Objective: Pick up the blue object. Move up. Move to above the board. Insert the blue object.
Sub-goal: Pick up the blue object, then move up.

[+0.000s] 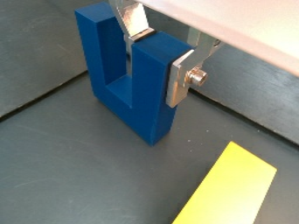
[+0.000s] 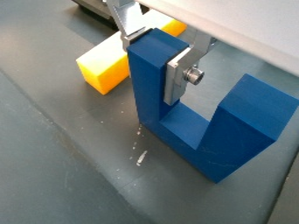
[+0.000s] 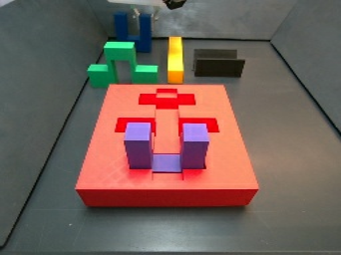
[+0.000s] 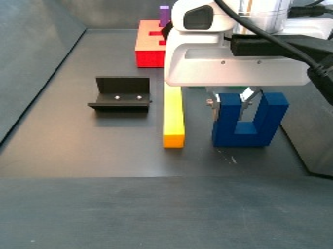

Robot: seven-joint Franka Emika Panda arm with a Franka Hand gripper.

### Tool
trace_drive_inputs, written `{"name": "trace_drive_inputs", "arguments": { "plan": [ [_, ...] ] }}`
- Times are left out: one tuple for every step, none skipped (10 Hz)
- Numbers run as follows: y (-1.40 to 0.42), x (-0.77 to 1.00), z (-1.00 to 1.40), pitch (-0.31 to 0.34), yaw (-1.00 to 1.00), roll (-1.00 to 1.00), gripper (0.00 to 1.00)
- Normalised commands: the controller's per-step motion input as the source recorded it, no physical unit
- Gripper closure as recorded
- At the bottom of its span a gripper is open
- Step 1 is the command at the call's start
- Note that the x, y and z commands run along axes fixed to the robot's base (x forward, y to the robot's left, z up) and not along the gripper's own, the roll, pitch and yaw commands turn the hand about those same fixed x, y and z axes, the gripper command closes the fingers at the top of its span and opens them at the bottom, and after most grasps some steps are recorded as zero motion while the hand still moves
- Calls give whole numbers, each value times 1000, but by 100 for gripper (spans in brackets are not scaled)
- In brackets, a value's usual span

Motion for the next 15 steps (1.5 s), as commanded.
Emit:
{"name": "trace_drive_inputs", "arguments": {
  "plan": [
    [0, 0, 0, 0, 0, 0, 100],
    [0, 0, 0, 0, 0, 0, 100],
    [0, 0, 0, 0, 0, 0, 100],
    [0, 0, 0, 0, 0, 0, 100],
    [0, 0, 0, 0, 0, 0, 100],
    [0, 0, 0, 0, 0, 0, 100],
    [0, 0, 0, 0, 0, 0, 100],
    [0, 0, 0, 0, 0, 0, 100],
    [0, 0, 0, 0, 0, 0, 100],
    [0, 0, 0, 0, 0, 0, 100],
    [0, 0, 0, 0, 0, 0, 100],
    [0, 0, 833, 0, 0, 0, 100],
    [-49, -25, 793, 22, -46, -9, 100],
    [-41, -58, 528, 52, -51, 29, 100],
    [-20, -42, 334, 43, -35, 61, 100]
  ]
}}
